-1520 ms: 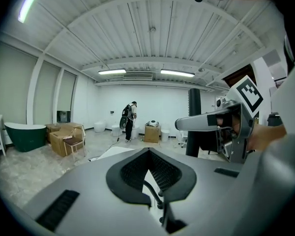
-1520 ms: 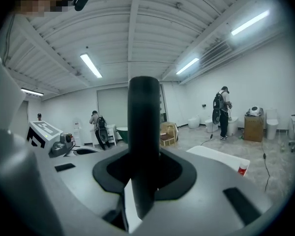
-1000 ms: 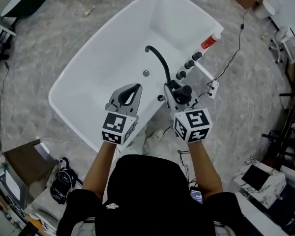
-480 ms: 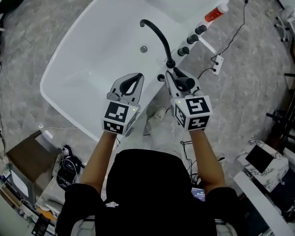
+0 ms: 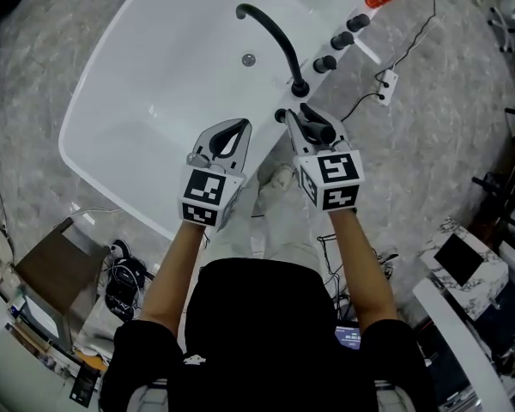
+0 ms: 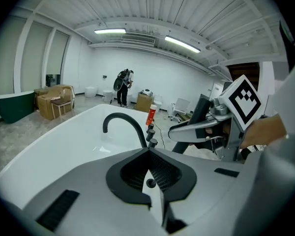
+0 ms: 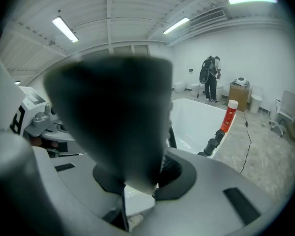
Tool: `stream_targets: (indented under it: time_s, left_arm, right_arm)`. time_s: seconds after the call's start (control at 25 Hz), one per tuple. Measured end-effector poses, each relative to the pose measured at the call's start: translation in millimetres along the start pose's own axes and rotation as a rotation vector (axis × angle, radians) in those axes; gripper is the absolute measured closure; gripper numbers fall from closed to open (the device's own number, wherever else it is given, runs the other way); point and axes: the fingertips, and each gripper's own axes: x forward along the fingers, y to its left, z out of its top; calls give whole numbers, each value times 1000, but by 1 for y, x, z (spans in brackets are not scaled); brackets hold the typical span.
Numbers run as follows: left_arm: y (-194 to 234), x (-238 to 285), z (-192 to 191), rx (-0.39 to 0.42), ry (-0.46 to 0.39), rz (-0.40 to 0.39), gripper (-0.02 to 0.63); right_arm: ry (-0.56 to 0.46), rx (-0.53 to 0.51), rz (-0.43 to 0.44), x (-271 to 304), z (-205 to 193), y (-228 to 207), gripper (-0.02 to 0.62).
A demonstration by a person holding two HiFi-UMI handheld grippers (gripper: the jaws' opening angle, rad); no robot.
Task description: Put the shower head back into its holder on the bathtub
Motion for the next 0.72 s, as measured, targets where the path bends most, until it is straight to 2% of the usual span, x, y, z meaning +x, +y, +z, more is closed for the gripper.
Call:
stream_targets:
  time_s: [0.44, 0.72]
  left_arm:
    - [8, 32, -46, -27, 48, -12, 592]
    - [22, 47, -69, -42, 80, 6, 592]
  right_arm:
    - [65, -59, -1, 55, -55, -11, 491]
    - [92, -64, 13, 85, -82, -20, 491]
